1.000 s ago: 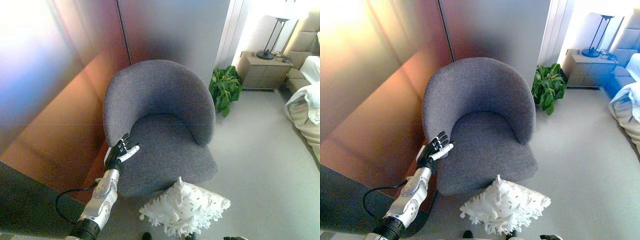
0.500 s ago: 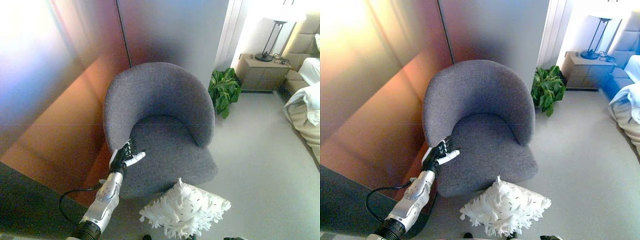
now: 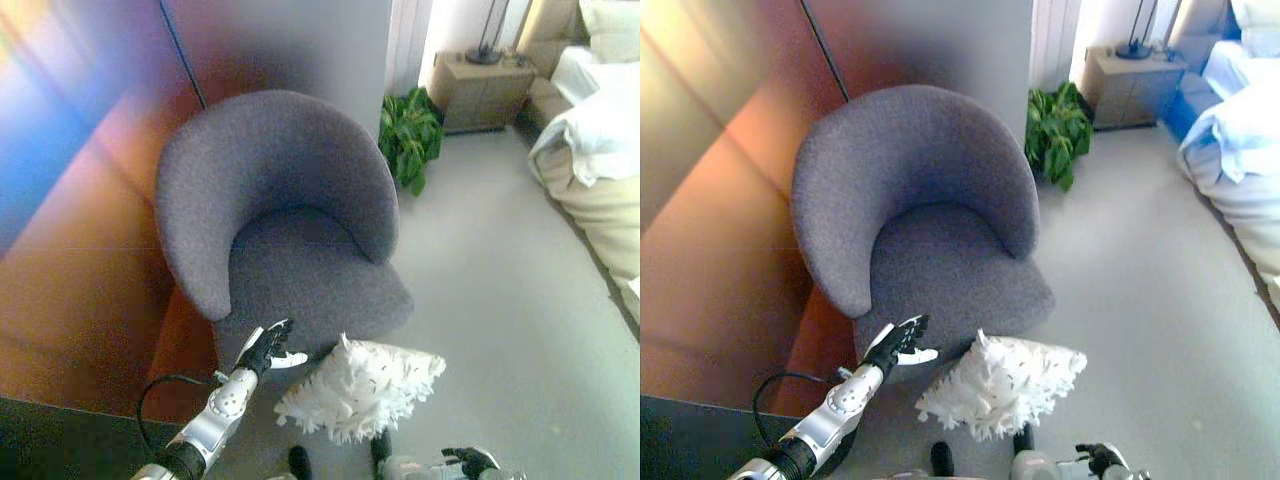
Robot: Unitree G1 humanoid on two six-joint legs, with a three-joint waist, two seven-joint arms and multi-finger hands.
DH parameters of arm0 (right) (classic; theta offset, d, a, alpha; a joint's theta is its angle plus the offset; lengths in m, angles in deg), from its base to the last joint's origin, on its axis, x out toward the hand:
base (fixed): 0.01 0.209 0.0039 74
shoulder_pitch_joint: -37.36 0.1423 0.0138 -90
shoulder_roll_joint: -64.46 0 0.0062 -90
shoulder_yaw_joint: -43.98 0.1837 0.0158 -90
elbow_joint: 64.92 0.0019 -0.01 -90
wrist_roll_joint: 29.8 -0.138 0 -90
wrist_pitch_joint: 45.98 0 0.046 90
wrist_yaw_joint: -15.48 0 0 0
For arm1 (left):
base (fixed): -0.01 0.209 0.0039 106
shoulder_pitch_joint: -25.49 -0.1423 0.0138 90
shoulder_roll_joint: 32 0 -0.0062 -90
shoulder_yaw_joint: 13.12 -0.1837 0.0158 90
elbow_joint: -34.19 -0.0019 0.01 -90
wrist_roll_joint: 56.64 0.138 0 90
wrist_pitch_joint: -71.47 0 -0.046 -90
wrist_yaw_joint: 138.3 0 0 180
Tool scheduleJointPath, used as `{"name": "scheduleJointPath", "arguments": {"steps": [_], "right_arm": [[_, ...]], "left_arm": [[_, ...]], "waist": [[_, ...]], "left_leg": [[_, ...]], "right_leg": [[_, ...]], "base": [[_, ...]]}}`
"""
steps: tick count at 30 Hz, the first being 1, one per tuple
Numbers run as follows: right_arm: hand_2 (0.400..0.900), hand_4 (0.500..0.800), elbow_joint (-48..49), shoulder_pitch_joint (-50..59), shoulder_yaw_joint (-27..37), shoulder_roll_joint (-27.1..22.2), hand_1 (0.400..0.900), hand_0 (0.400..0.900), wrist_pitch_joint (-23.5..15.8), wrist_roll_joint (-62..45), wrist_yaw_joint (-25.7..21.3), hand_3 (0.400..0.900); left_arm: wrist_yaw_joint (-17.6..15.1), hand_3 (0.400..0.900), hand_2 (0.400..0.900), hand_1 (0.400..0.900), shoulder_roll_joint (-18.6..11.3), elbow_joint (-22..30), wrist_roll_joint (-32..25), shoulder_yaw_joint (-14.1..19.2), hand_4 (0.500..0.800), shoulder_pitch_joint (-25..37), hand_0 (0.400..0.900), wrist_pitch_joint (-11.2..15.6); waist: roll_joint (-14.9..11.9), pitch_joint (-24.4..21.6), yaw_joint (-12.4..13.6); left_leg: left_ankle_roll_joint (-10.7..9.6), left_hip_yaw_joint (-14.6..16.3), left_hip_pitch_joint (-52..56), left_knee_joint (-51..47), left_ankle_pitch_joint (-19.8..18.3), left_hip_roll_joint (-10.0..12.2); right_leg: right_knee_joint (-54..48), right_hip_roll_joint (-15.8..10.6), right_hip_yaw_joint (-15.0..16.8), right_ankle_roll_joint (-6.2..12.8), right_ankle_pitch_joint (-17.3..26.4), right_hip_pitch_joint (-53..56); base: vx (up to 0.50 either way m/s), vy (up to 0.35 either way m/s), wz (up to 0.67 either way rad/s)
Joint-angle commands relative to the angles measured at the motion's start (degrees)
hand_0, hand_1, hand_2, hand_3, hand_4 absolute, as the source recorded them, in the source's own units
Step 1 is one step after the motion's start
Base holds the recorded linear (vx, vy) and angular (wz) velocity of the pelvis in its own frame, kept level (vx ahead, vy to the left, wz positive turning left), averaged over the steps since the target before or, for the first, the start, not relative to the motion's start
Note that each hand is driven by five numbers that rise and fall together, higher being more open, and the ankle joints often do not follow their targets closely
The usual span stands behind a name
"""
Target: Pick up the pillow and put it on the sofa.
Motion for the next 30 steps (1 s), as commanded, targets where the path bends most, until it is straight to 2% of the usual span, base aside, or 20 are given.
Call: {"name": "scheduleJointPath", "arguments": {"steps": [1,9,21,25,30], "right_arm": [[0.900,0.800,0.72,3.56,-4.32,-1.41,0.900,0.900,-1.25,0.38,-0.65,0.900],[0.900,0.800,3.40,8.29,-7.60,-1.82,0.900,0.900,-1.82,-1.38,-2.63,0.900],[0.900,0.800,6.59,16.82,-11.19,-1.39,0.900,0.900,0.63,-5.94,-5.54,0.900],[0.900,0.800,7.22,18.57,-11.76,-0.91,0.900,0.900,1.32,-6.94,-6.23,0.900],[0.900,0.800,8.24,20.39,-12.40,-0.21,0.900,0.900,1.27,-8.14,-7.37,0.900]], "left_arm": [[-2.95,0.900,0.900,0.900,-0.17,-2.97,3.56,1.02,0.800,9.27,0.900,2.49],[-6.02,0.900,0.900,0.900,1.94,-10.40,5.32,-1.13,0.800,16.90,0.900,1.73],[-8.43,0.900,0.900,0.900,2.03,-17.38,4.27,-1.83,0.800,26.70,0.900,1.68],[-8.66,0.900,0.900,0.900,2.77,-18.95,4.16,-2.30,0.800,28.94,0.900,2.01],[-10.57,0.900,0.900,0.900,4.12,-21.22,5.00,-2.37,0.800,31.25,0.900,2.43]], "waist": [[-3.52,3.61,-1.20],[-4.12,8.97,-3.11],[-5.32,15.85,-4.79],[-5.69,16.43,-5.29],[-6.34,16.43,-5.91]], "left_leg": [[0.43,-0.01,-3.36,10.61,-8.60,-0.44],[-0.16,-0.08,-8.81,14.59,-8.55,0.14],[-1.56,0.16,-15.86,17.94,-7.25,1.72],[-1.85,0.63,-17.59,18.57,-7.18,1.92],[-2.11,1.12,-20.41,19.68,-7.05,2.18]], "right_leg": [[4.30,-4.96,3.63,6.45,-5.44,-0.32],[6.57,-5.16,5.25,5.97,-4.52,-5.79],[10.39,-4.20,6.26,4.70,-3.68,-14.06],[11.00,-3.93,6.42,4.54,-3.56,-16.12],[12.19,-3.57,7.09,4.50,-3.37,-19.39]], "base": [[-0.05,-0.042,-0.10],[-0.08,-0.037,-0.09],[-0.09,-0.046,-0.04],[-0.03,-0.036,-0.04],[-0.02,-0.028,-0.05]]}}
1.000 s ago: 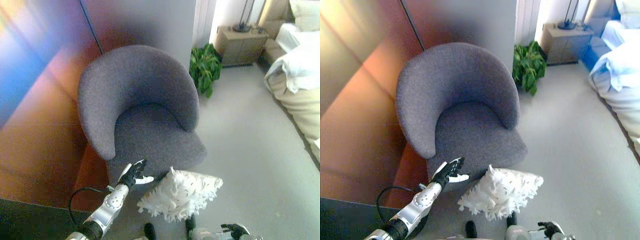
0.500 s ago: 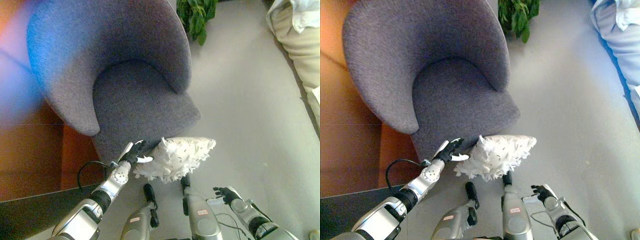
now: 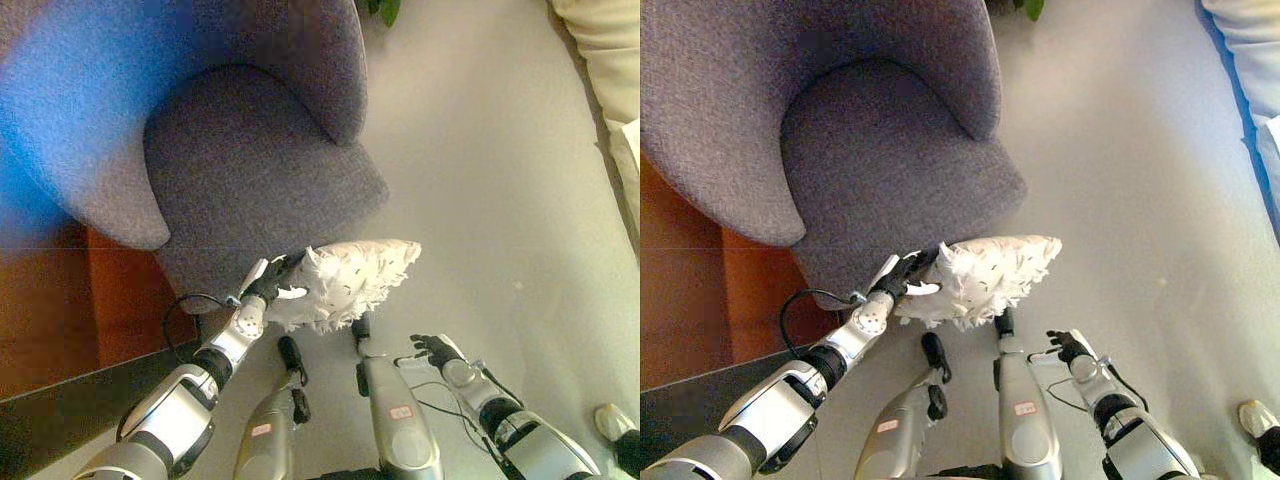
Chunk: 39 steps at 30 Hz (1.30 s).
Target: Pick up the pillow and put it on the sofa.
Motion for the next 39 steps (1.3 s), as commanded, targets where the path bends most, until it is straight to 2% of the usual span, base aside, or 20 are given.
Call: {"name": "scheduleJointPath", "arguments": {"steps": [1,8,16,17,18,22,33,39], "right_arm": [[0.900,0.800,3.49,1.32,-2.36,-0.25,0.900,0.900,0.34,-2.99,-2.17,0.900],[0.900,0.800,7.75,2.85,-3.96,-0.01,0.900,0.900,1.33,-3.66,-4.41,0.900],[0.900,0.800,12.85,3.42,-5.19,-0.64,0.900,0.900,2.72,-4.44,-5.94,0.900],[0.900,0.800,13.22,3.36,-5.25,-0.73,0.900,0.900,2.78,-4.44,-6.03,0.900],[0.900,0.800,13.61,3.34,-5.33,-0.75,0.900,0.900,2.88,-4.55,-6.23,0.900],[0.900,0.800,14.68,3.04,-5.59,-1.13,0.900,0.900,2.55,-5.28,-6.57,0.900],[0.900,0.800,15.79,1.55,-4.98,-1.68,0.900,0.900,0.89,-5.54,-6.67,0.900],[0.900,0.800,15.24,1.03,-4.60,-1.64,0.900,0.900,0.79,-5.72,-6.69,0.900]], "left_arm": [[-3.38,0.900,0.900,0.900,-0.51,-1.60,2.25,0.95,0.800,6.10,0.900,2.78],[-3.96,0.900,0.900,0.900,-0.09,-3.72,2.88,0.74,0.800,9.39,0.900,2.26],[-6.61,0.900,0.900,0.900,-0.41,-5.96,2.95,0.74,0.800,14.72,0.900,1.69],[-6.74,0.673,0.673,0.673,-0.44,-6.28,2.88,0.75,0.664,15.29,0.673,1.55],[-6.82,0.400,0.400,0.400,-0.46,-6.72,2.81,0.71,0.500,16.05,0.400,1.21],[-7.06,0.400,0.400,0.400,-0.67,-7.88,2.77,0.69,0.500,18.17,0.400,1.32],[-6.90,0.400,0.400,0.400,-1.46,-7.07,2.18,0.34,0.500,19.77,0.400,1.62],[-5.43,0.400,0.400,0.400,-1.76,-5.64,-0.01,0.31,0.500,19.24,0.400,2.70]], "waist": [[-3.41,0.82,-1.13],[-4.08,0.82,-2.03],[-4.80,0.82,-3.53],[-4.86,0.82,-3.73],[-4.95,0.82,-3.95],[-5.27,0.82,-4.59],[-4.97,0.82,-5.00],[-4.83,0.82,-4.63]], "left_leg": [[-2.47,-1.54,-6.21,12.88,-7.06,2.30],[-2.73,-0.80,-10.18,13.73,-6.69,2.80],[-3.32,-0.09,-14.83,13.98,-5.50,3.52],[-3.36,-0.02,-15.29,14.06,-5.40,3.60],[-3.41,-0.01,-15.80,14.12,-5.30,3.71],[-3.57,0.01,-17.43,14.52,-5.10,3.97],[-3.73,-0.46,-18.52,14.83,-5.23,3.88],[-3.60,-0.82,-17.22,14.48,-5.56,3.69]], "right_leg": [[2.29,-3.21,2.38,4.92,-3.31,-1.77],[3.86,-2.42,3.18,4.88,-3.25,-6.35],[4.54,-1.57,3.51,4.77,-2.54,-11.20],[4.61,-1.49,3.54,4.76,-2.46,-11.65],[4.72,-1.38,3.60,4.75,-2.38,-12.15],[5.02,-1.09,3.64,4.77,-2.08,-13.76],[5.52,-1.44,3.29,4.65,-2.28,-14.82],[5.41,-1.78,2.87,4.52,-2.63,-13.61]], "base": [[-0.03,-0.035,-0.04],[-0.02,-0.022,-0.03],[-0.04,-0.024,-0.02],[0.00,0.000,0.00],[0.00,0.000,0.00],[0.00,0.000,0.00],[0.01,-0.005,0.03],[0.01,-0.002,0.04]]}}
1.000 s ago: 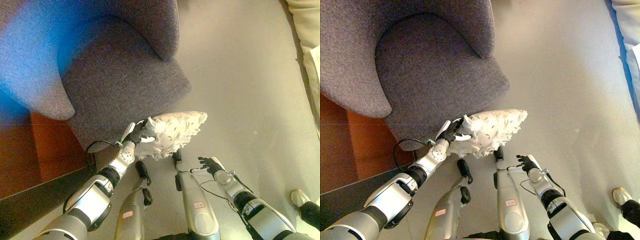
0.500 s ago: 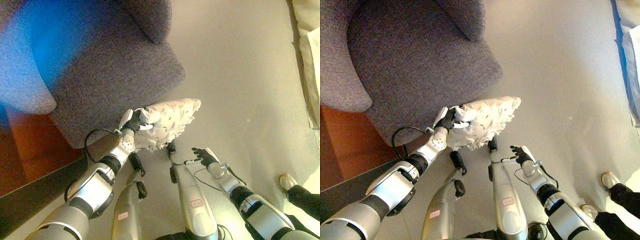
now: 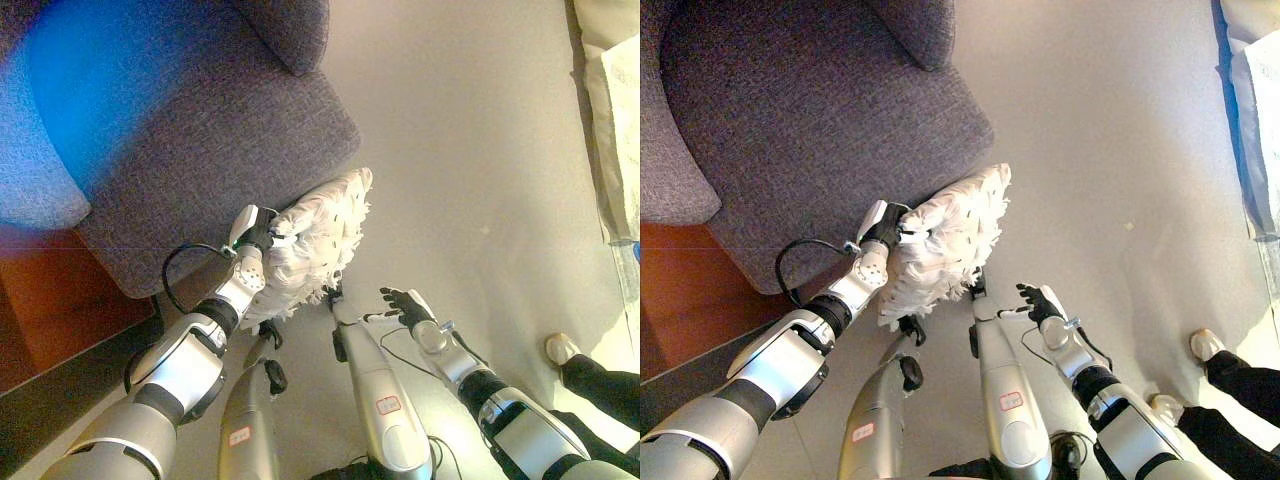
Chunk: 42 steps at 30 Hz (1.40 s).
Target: Pick up the pillow and put it on the sofa.
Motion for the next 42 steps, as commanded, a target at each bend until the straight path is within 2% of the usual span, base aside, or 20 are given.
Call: {"name": "scheduleJointPath", "arguments": {"steps": [1,6,11,16,21,28,31,36,42], "right_arm": [[0.900,0.800,1.90,-3.18,-0.02,-2.46,0.900,0.900,-0.68,-1.55,-0.75,0.900],[0.900,0.800,-1.87,-4.55,1.80,-2.50,0.900,0.900,-0.51,-0.40,1.47,0.900],[0.900,0.800,-7.01,-7.35,3.61,-2.43,0.900,0.900,-1.13,1.43,3.93,0.900],[0.900,0.800,-10.74,-12.88,5.62,-2.21,0.900,0.900,-2.05,3.18,6.35,0.900],[0.900,0.800,-14.25,-18.63,8.40,-1.82,0.900,0.900,-3.57,4.45,8.14,0.900],[0.900,0.800,-16.27,-22.50,10.21,-0.76,0.900,0.900,-2.49,7.26,9.66,0.900],[0.900,0.800,-17.25,-23.49,10.28,-0.33,0.900,0.900,-1.82,8.41,10.51,0.900],[0.900,0.800,-17.66,-24.18,9.95,-0.23,0.900,0.900,-0.87,9.20,11.25,0.900],[0.900,0.800,-18.19,-24.49,9.80,-0.34,0.900,0.900,-0.56,9.92,12.14,0.900]], "left_arm": [[0.26,0.400,0.400,0.400,-1.41,3.32,-1.43,1.32,0.500,4.11,0.400,4.47],[1.09,0.400,0.400,0.400,-0.88,7.63,-2.76,1.64,0.500,1.81,0.400,5.99],[3.80,0.400,0.400,0.400,-1.25,13.36,-3.26,0.97,0.500,-1.81,0.400,6.14],[5.82,0.400,0.400,0.400,-1.70,18.23,-2.77,0.82,0.500,-7.26,0.400,6.28],[8.10,0.400,0.400,0.400,-2.14,24.34,-2.92,1.65,0.500,-13.27,0.400,4.83],[10.61,0.400,0.400,0.400,-4.29,32.23,-3.60,1.80,0.500,-18.10,0.400,3.26],[12.61,0.400,0.400,0.400,-5.89,35.98,-3.65,2.00,0.500,-18.42,0.400,1.77],[14.19,0.400,0.400,0.400,-8.54,42.20,-6.36,3.06,0.500,-17.30,0.400,-1.43],[14.66,0.400,0.400,0.400,-13.62,49.42,-12.71,6.59,0.500,-12.91,0.400,-7.38]], "waist": [[-0.88,0.08,1.21],[-0.27,0.08,1.98],[0.78,0.06,3.23],[1.81,-4.95,4.47],[2.43,-10.86,5.76],[3.31,-16.84,7.17],[3.71,-19.40,7.91],[4.15,-22.04,8.90],[4.55,-24.53,9.79]], "left_leg": [[-3.80,-1.22,-2.45,8.99,-5.05,3.18],[-3.64,-1.75,2.05,8.42,-5.87,2.83],[-3.46,-1.97,10.34,4.88,-5.90,2.12],[-3.05,-2.47,16.55,0.28,-5.36,1.21],[-2.71,-2.98,22.42,-4.44,-4.82,0.33],[-2.28,-3.67,27.79,-7.31,-4.90,0.12],[-2.24,-4.02,29.45,-8.19,-4.79,0.22],[-2.27,-4.60,31.16,-9.00,-4.74,0.21],[-2.12,-5.50,32.70,-9.75,-4.84,-0.19]], "right_leg": [[2.02,-1.67,2.13,5.43,-3.74,0.30],[1.26,-2.28,1.73,5.38,-4.32,4.99],[-0.90,-2.88,0.48,5.56,-4.87,13.08],[-3.28,-3.29,-0.89,5.84,-5.69,19.50],[-7.10,-2.91,-1.94,6.32,-5.93,26.24],[-9.28,-2.41,-3.47,6.22,-6.85,32.27],[-9.74,-2.42,-4.29,6.14,-7.34,34.31],[-10.55,-2.48,-5.43,6.00,-7.78,36.70],[-11.08,-2.55,-6.46,5.98,-8.44,38.92]], "base": [[0.02,0.002,0.04],[0.03,0.027,0.05],[0.05,0.053,0.11],[0.11,0.038,0.14],[0.14,0.017,0.12],[0.11,0.033,0.08],[0.12,0.020,0.10],[0.08,0.013,0.08],[0.05,0.005,0.05]]}}
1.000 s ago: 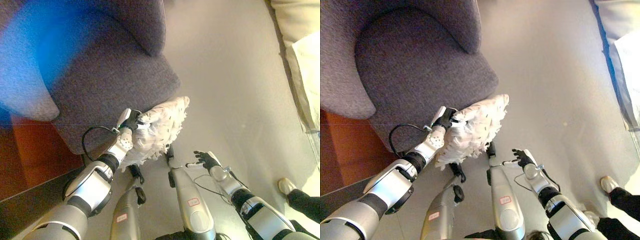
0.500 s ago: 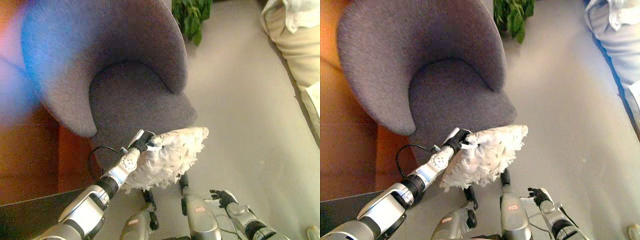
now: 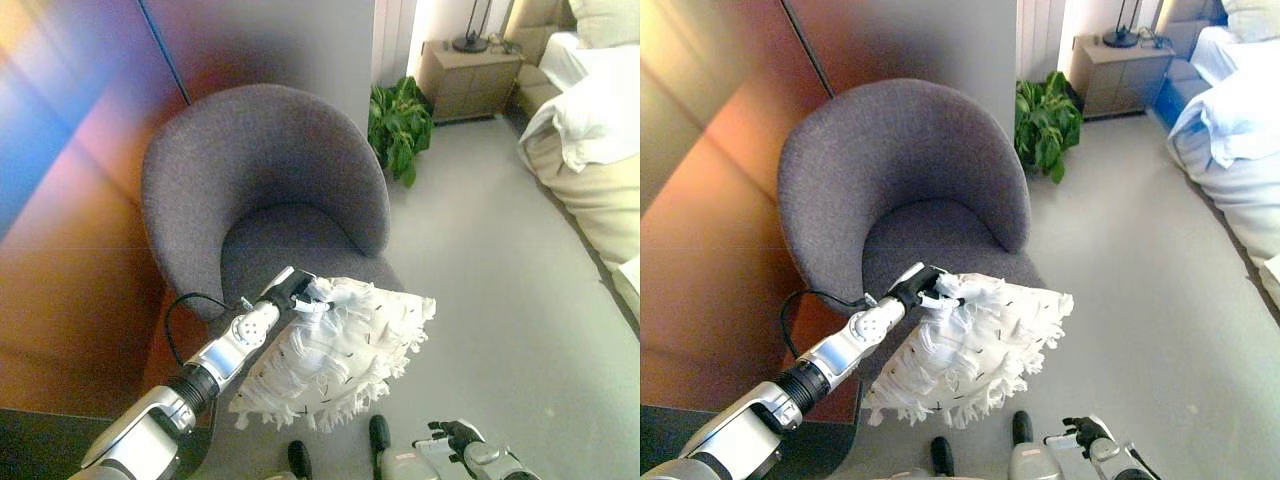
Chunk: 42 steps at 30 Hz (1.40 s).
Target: Pick up the pillow and put it on the sofa.
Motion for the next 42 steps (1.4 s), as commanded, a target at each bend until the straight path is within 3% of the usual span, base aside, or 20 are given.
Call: {"name": "scheduleJointPath", "arguments": {"steps": [1,3,10,18,24,25,26,42], "right_arm": [[0.900,0.800,-2.42,-2.08,-1.55,-0.18,0.900,0.900,-0.16,2.65,0.82,0.900],[0.900,0.800,-2.68,-2.42,-1.60,-0.09,0.900,0.900,0.21,2.75,1.14,0.900],[0.900,0.800,-4.61,-3.68,-1.09,0.10,0.900,0.900,0.42,3.04,2.10,0.900],[0.900,0.800,-6.58,-5.79,0.65,0.14,0.900,0.900,-0.64,3.25,1.87,0.900],[0.900,0.800,-7.52,-7.43,1.80,-0.34,0.900,0.900,-1.20,4.00,1.44,0.900],[0.900,0.800,-7.55,-7.59,1.88,-0.47,0.900,0.900,-1.37,3.95,1.40,0.900],[0.900,0.800,-7.53,-7.76,1.75,-0.54,0.900,0.900,-1.58,3.80,1.29,0.900],[0.900,0.800,-7.54,-7.98,1.10,-0.47,0.900,0.900,-2.37,3.93,1.13,0.900]], "left_arm": [[-2.57,0.400,0.400,0.400,-3.27,7.01,-6.96,8.55,0.500,12.14,0.400,3.04],[-3.58,0.400,0.400,0.400,-4.90,7.76,-9.20,10.13,0.500,14.14,0.400,1.24],[-7.58,0.400,0.400,0.400,-9.53,6.33,-16.91,14.71,0.500,19.25,0.400,-0.90],[-11.87,0.400,0.400,0.400,-13.67,-7.12,-26.15,20.72,0.500,22.61,0.400,0.58],[-11.52,0.400,0.400,0.400,-16.71,-16.85,-23.15,21.66,0.500,24.18,0.400,0.08],[-11.48,0.859,0.859,0.859,-17.23,-17.92,-23.61,21.38,0.775,24.69,0.859,-0.24],[-11.23,0.900,0.900,0.900,-17.72,-19.36,-23.91,21.07,0.800,25.22,0.900,0.00],[-13.11,0.900,0.900,0.900,-18.48,-21.65,-25.19,21.46,0.800,27.33,0.900,0.04]], "waist": [[-2.28,-6.29,1.96],[-2.12,-7.20,2.03],[-1.62,-9.04,2.09],[-0.89,-10.46,1.37],[-0.47,-10.84,0.68],[-0.48,-10.83,0.61],[-0.51,-10.79,0.52],[-0.64,-10.15,0.35]], "left_leg": [[-1.20,-0.38,0.12,4.57,-6.33,-0.20],[-1.19,-0.56,0.55,4.31,-6.32,-0.27],[-1.02,-1.17,1.43,3.57,-6.33,-0.76],[-0.69,-1.28,1.70,3.66,-6.64,-1.23],[-0.46,-1.14,1.62,2.81,-6.15,-1.53],[-0.48,-1.11,1.56,2.69,-6.07,-1.57],[-0.47,-1.04,1.48,2.67,-6.07,-1.59],[0.07,-0.61,1.11,2.44,-6.63,-2.12]], "right_leg": [[6.09,-3.12,1.86,5.15,-8.43,1.40],[5.93,-3.05,1.70,5.17,-8.61,1.93],[5.48,-2.78,1.51,5.24,-8.98,2.95],[5.41,-2.29,2.06,5.17,-9.21,3.13],[5.20,-1.79,2.41,5.21,-9.21,3.09],[5.12,-1.74,2.41,5.23,-9.16,3.06],[5.09,-1.71,2.42,5.26,-9.15,3.00],[4.99,-1.54,2.61,5.40,-9.55,2.44]], "base": [[0.06,-0.003,0.03],[0.06,-0.008,0.02],[0.06,-0.012,0.02],[0.07,-0.013,-0.03],[0.07,0.016,0.00],[0.07,0.011,0.02],[0.06,0.010,0.02],[0.01,0.002,0.00]]}}
